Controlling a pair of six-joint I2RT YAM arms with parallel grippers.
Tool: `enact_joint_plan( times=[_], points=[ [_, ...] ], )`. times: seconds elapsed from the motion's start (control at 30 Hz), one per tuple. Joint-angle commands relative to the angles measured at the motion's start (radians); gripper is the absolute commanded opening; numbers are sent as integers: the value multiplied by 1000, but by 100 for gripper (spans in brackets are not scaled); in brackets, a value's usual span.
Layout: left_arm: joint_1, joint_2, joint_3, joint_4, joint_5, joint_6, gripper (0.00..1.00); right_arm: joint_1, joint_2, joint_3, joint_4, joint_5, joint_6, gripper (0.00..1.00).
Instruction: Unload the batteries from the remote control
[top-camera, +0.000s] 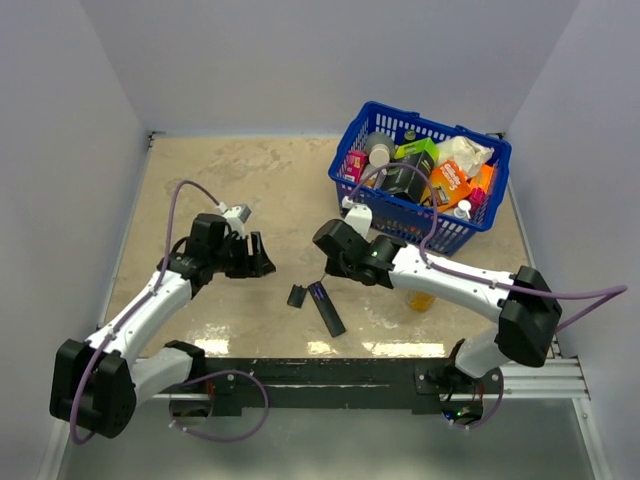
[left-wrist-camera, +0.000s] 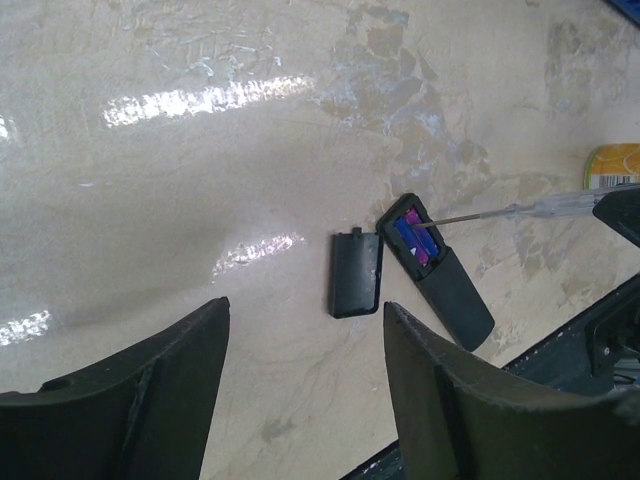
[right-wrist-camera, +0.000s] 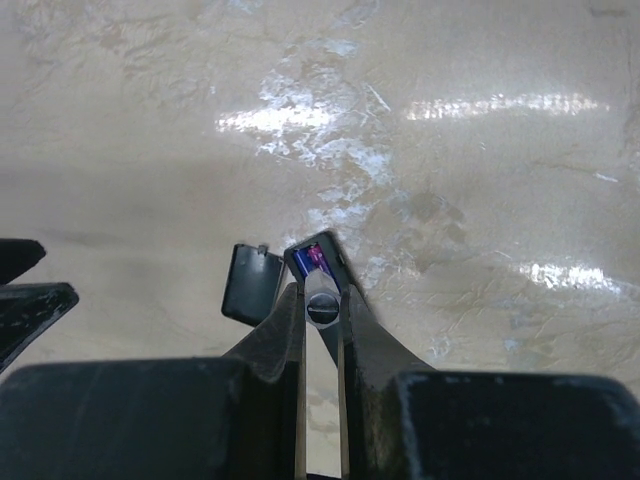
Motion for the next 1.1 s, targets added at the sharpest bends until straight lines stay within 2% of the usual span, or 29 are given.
enact_joint_plan(
  times=[0.0,0.13,0.17,0.27,0.37,0.4,0.5,0.63,0.8,1.07],
  points=[
    [-2,26,-10,64,131,-71,65,12,-11,2,83,-11,-146,0],
    [-5,-26,-126,230,248,-202,60,15,-39,-6,67,35,-148,0],
    [-9,-43,-163,277,250,-222,58,15,-41,-21,70,31,-146,0],
    [-32,-29,-188,285,221,-220,52,16,-53,-49,89,-1,-141,0],
    [-98,-8,-217,343,229,-260,51,15,-65,-83,125,-38,-169,0],
    [-150,-3,-223,362,219,-275,51,15,-68,-86,126,-38,-169,0],
    [-236,34,-226,420,160,-309,48,15,-83,-101,121,-28,-163,0],
    [-289,81,-233,481,109,-355,39,15,-111,-129,141,-31,-160,0],
    [-356,144,-228,549,72,-377,37,15,-146,-161,153,-20,-163,0],
    [-382,305,-187,557,45,-357,31,15,-166,-187,165,-21,-137,0]
  ],
)
